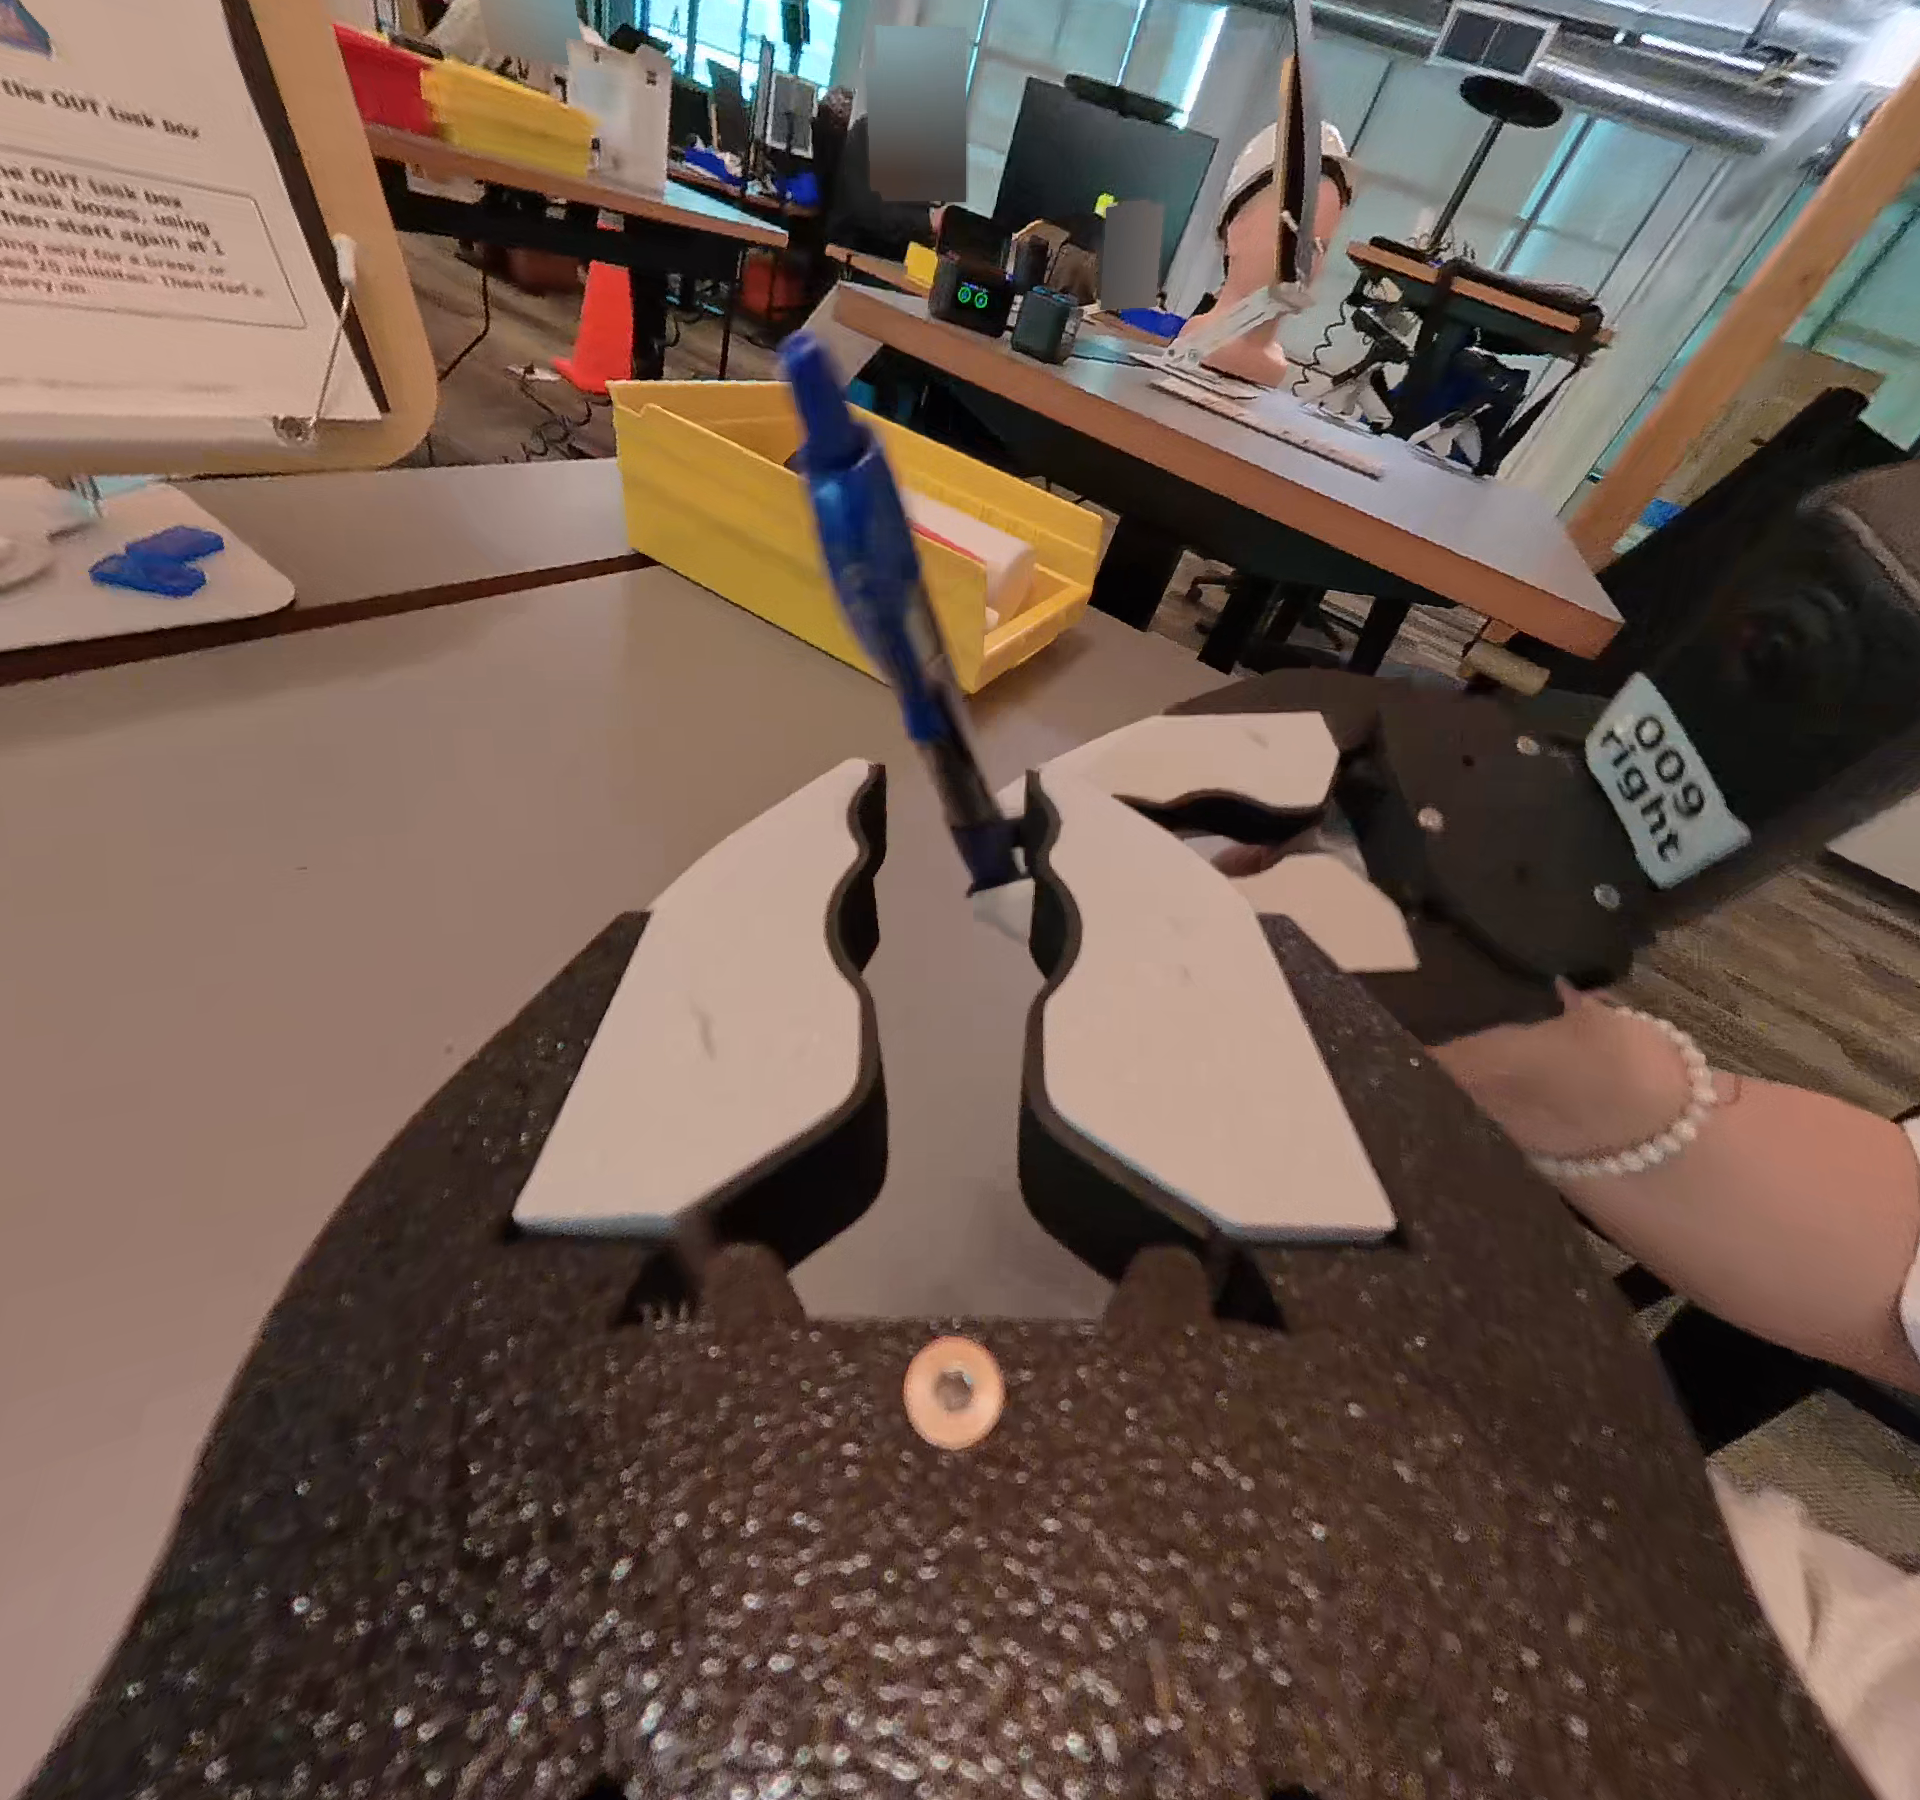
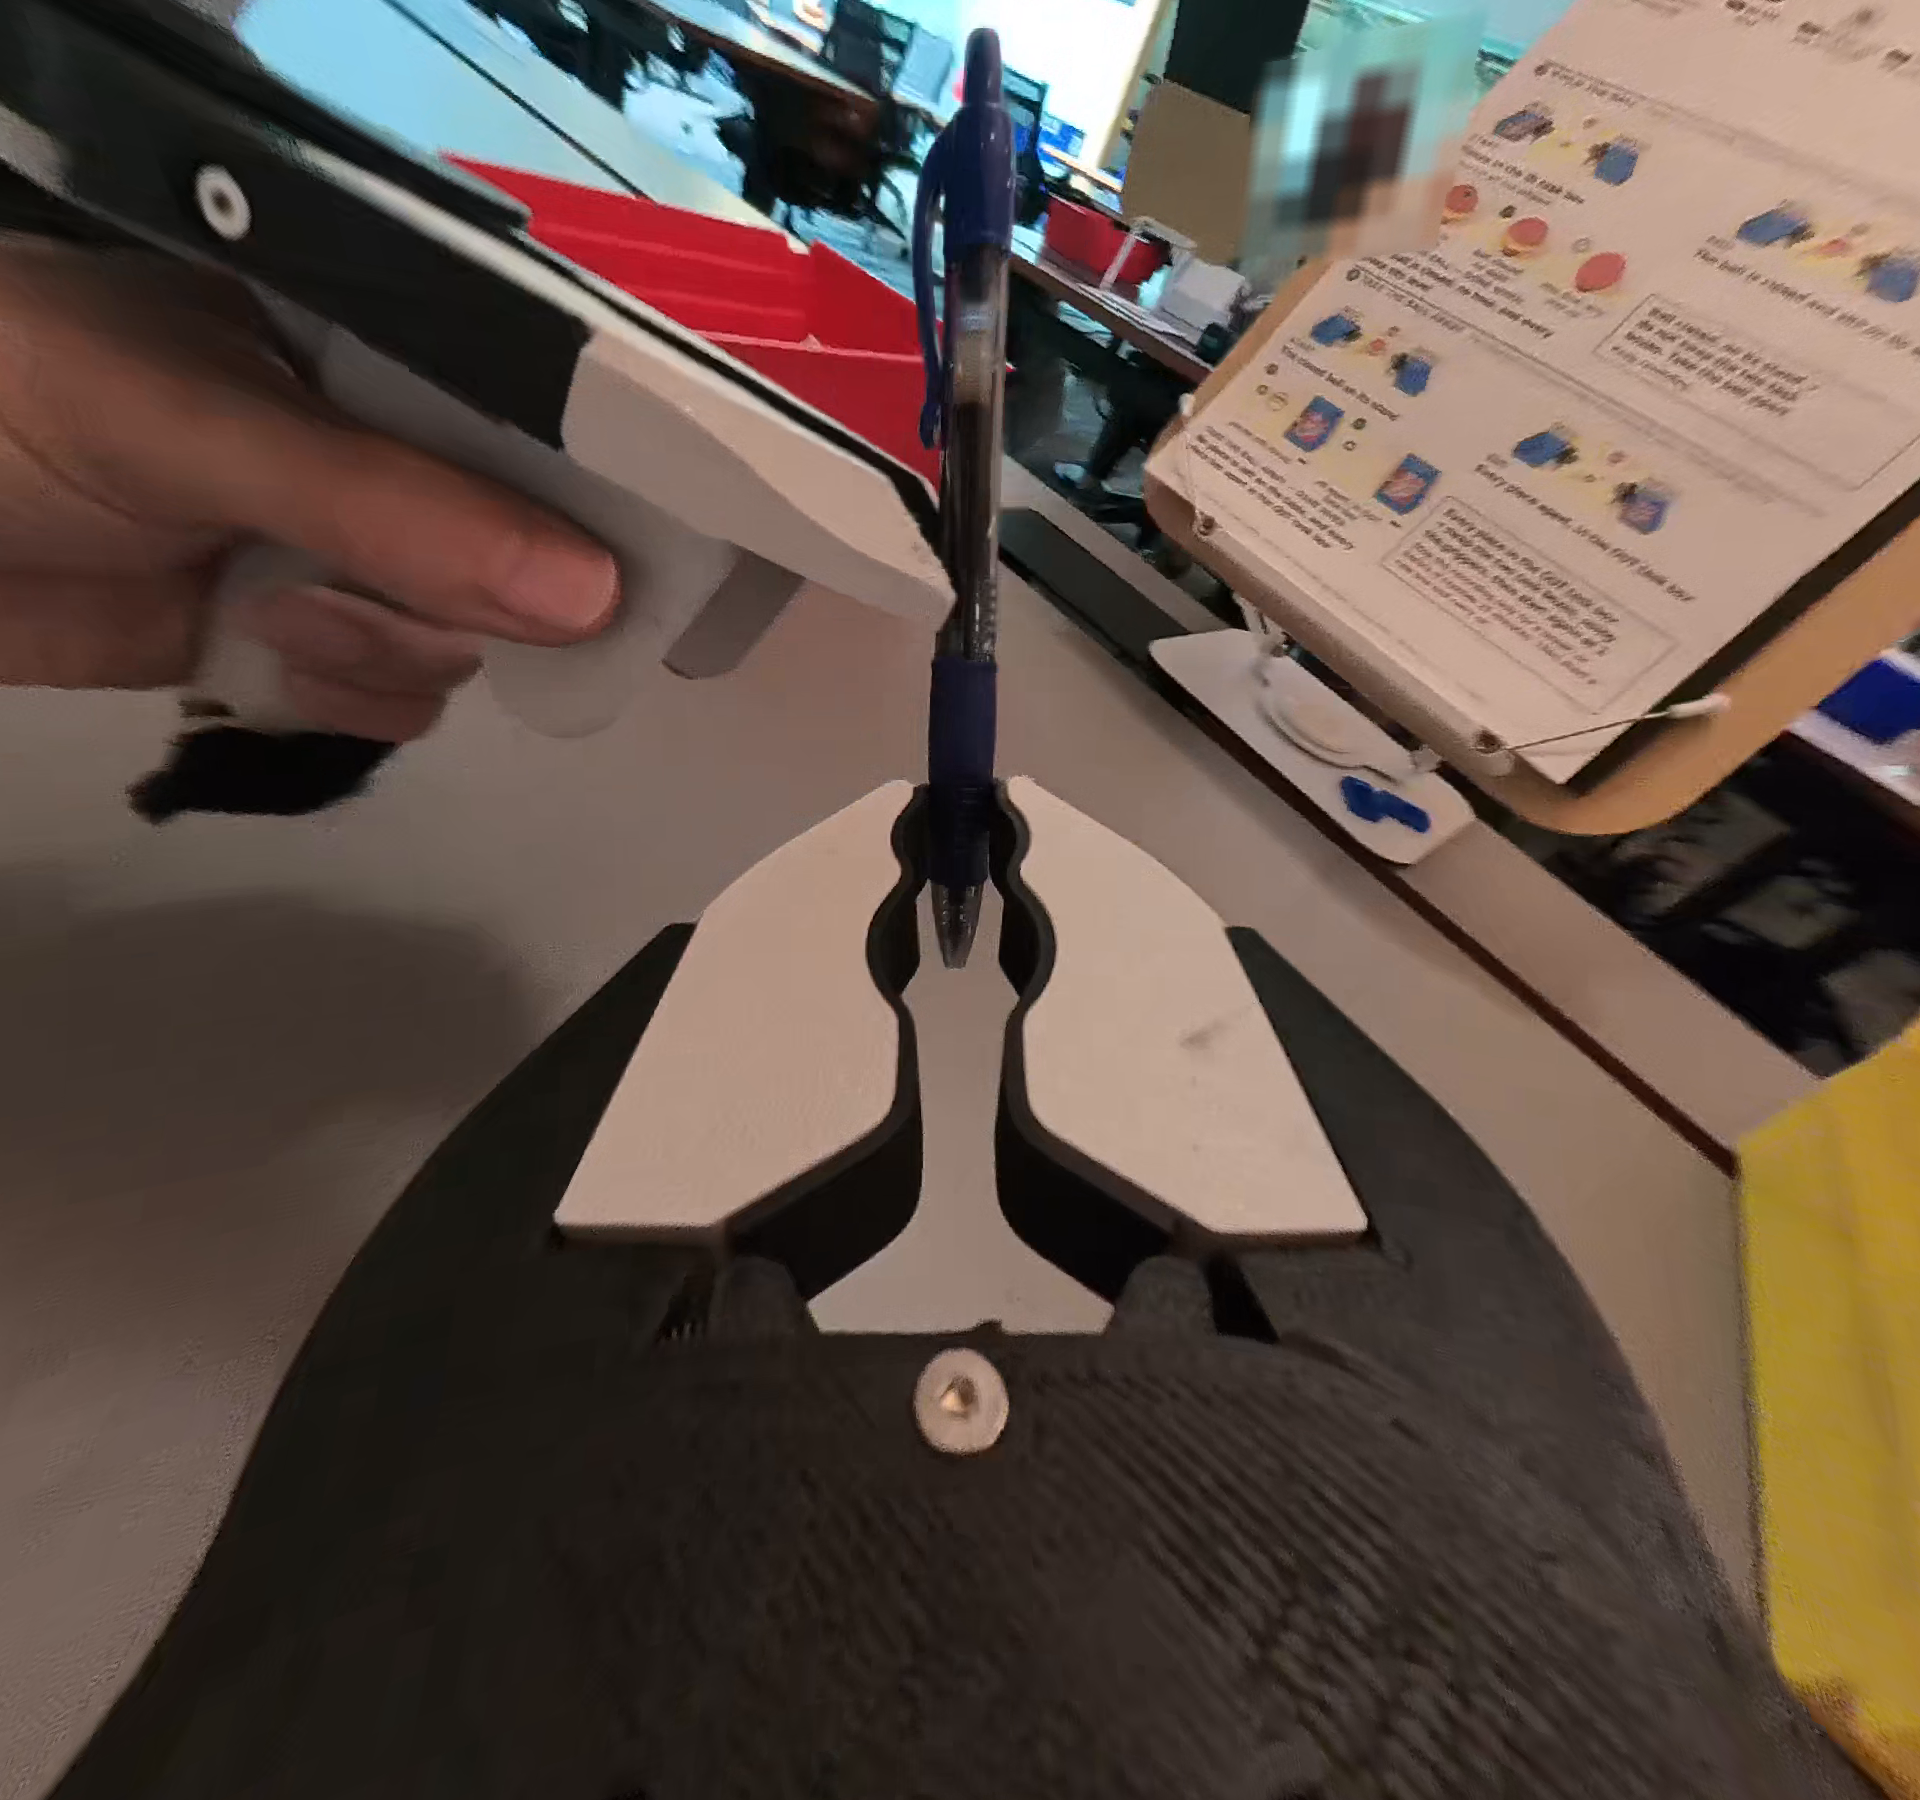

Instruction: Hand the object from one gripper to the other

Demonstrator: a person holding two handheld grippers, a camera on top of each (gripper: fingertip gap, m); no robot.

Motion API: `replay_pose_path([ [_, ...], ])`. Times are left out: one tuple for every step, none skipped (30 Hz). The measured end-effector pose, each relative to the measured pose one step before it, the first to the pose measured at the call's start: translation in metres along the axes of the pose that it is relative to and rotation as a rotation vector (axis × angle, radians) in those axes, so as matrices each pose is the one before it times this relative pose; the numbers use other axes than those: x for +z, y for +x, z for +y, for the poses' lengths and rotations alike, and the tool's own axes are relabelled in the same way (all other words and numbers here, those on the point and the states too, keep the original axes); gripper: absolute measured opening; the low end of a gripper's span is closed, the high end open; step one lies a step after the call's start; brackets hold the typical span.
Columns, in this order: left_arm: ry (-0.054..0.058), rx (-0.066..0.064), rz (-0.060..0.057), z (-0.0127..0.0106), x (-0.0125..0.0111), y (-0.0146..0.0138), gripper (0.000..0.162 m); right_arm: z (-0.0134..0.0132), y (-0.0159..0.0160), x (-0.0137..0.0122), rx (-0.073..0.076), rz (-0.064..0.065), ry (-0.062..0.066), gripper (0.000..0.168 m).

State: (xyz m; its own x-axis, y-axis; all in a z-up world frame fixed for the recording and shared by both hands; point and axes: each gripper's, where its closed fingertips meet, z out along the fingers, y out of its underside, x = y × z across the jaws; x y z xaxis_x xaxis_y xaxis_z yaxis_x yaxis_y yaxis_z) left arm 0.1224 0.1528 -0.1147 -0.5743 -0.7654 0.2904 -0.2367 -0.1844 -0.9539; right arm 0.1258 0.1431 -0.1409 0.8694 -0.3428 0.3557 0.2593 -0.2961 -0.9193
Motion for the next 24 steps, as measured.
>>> replay_pose_path([
  [-0.0043, -0.0113, -0.0059, 0.00088, 0.00154, 0.00227, 0.024, 0.00232, -0.0008, 0.00136, -0.0291, 0.0216, -0.0175, 0.01],
  [-0.0021, -0.0099, -0.0119, 0.00074, 0.00102, 0.0006, 0.019, 0.00146, -0.00078, 0.00113, -0.0175, 0.0176, -0.0117, 0.01],
  [0.0058, 0.0017, -0.0071, -0.00003, 0.00025, 0.00019, 0.01, -0.00069, -0.0008, 0.00023, -0.0073, 0.0113, 0.0052, 0.01],
  [0.0059, 0.0107, 0.0078, -0.00018, -0.00009, 0.00126, 0.01, -0.0002, -0.00171, 0.00019, 0.0034, -0.0063, 0.0007, 0.011],
  [-0.0003, 0.0098, 0.0102, 0.0001, -0.00041, 0.0004, 0.01, -0.00012, -0.00115, -0.00024, 0.0124, -0.0161, 0.0007, 0.01],
  [0.0004, 0.001, 0.0207, -0.00054, -0.00099, 0.0004, 0.01, -0.00136, -0.00128, -0.00091, 0.019, -0.0267, 0.0118, 0.01],
  [0.0029, -0.0144, 0.0358, -0.0011, -0.00173, 0.00128, 0.01, -0.00242, -0.00266, -0.0014, 0.0299, -0.0463, 0.0193, 0.011],
  [0.0079, -0.0233, 0.0445, -0.00176, -0.00218, 0.00171, 0.01, -0.00309, -0.00385, -0.00175, 0.0424, -0.0629, 0.0209, 0.011],
  [0.0155, -0.0185, 0.0403, -0.00241, -0.00264, 0.001, 0.009, -0.00393, -0.00432, -0.00245, 0.0544, -0.0709, 0.0255, 0.018],
  [0.0116, -0.0073, 0.034, -0.00178, -0.00293, -0.0001, 0.009, -0.00374, -0.00461, -0.00269, 0.0643, -0.0739, 0.0242, 0.028],
  [-0.0019, -0.0031, 0.0394, -0.00006, -0.00287, 0.00046, 0.009, -0.002, -0.00394, -0.00258, 0.0683, -0.068, 0.0119, 0.032],
  [-0.0036, -0.0054, 0.0464, 0.00019, -0.00307, 0.00175, 0.009, 0.00005, -0.00355, -0.00229, 0.0629, -0.0632, 0.0026, 0.036],
  [0.004, -0.0078, 0.0493, -0.00068, -0.00318, 0.00258, 0.009, 0.00083, -0.00397, -0.00201, 0.0514, -0.0631, 0.001, 0.039],
  [0.0064, -0.0079, 0.0592, -0.00077, -0.00315, 0.00446, 0.009, 0.0006, -0.00273, -0.00187, 0.0402, -0.0472, 0.0059, 0.038],
  [0.0092, -0.0083, 0.0574, -0.00106, -0.0029, 0.00499, 0.009, -0.00024, -0.0001, -0.00129, 0.0306, -0.0212, 0.012, 0.037],
  [0.0115, -0.0088, 0.0405, -0.00121, -0.00261, 0.00318, 0.009, -0.00056, 0.00067, -0.0005, 0.0213, -0.01, 0.0142, 0.037],
  [0.007, -0.0064, 0.0323, -0.00042, -0.00216, 0.00234, 0.009, -0.00068, -0.00147, 0.00038, 0.0152, -0.0179, 0.0132, 0.035],
  [0.007, -0.0011, 0.0279, -0.0001, -0.00154, 0.00231, 0.009, 0.0007, -0.00379, 0.00137, 0.0093, -0.0274, 0.0031, 0.033],
  [0.0144, 0.0019, 0.0168, -0.00094, -0.00111, 0.0011, 0.009, 0.00224, -0.00383, 0.00234, 0.0009, -0.0221, -0.0085, 0.032],
  [0.0154, -0.0024, 0.0112, -0.00113, -0.00072, 0.00041, 0.009, 0.00278, -0.0024, 0.00267, -0.012, -0.0074, -0.0143, 0.027],
  [0.0112, -0.0061, 0.0141, -0.00056, -0.00014, 0.00067, 0.009, 0.0019, -0.00116, 0.0025, -0.0222, 0.0053, -0.0094, 0.02],
  [0.0109, -0.0037, 0.0118, -0.00031, 0.0002, 0.00078, 0.009, -0.00008, -0.00091, 0.00204, -0.0277, 0.0074, 0.0027, 0.012],
  [0.0139, -0.0022, 0.0064, -0.00085, 0.00024, 0.00028, 0.009, -0.00125, -0.00077, 0.00132, -0.0232, 0.0073, 0.0124, 0.008],
  [0.0089, -0.0028, 0.0059, -0.00058, 0.00015, 0.00026, 0.009, 0.00002, -0.00012, 0.00102, -0.0114, 0.0057, 0.002, 0.008],
])
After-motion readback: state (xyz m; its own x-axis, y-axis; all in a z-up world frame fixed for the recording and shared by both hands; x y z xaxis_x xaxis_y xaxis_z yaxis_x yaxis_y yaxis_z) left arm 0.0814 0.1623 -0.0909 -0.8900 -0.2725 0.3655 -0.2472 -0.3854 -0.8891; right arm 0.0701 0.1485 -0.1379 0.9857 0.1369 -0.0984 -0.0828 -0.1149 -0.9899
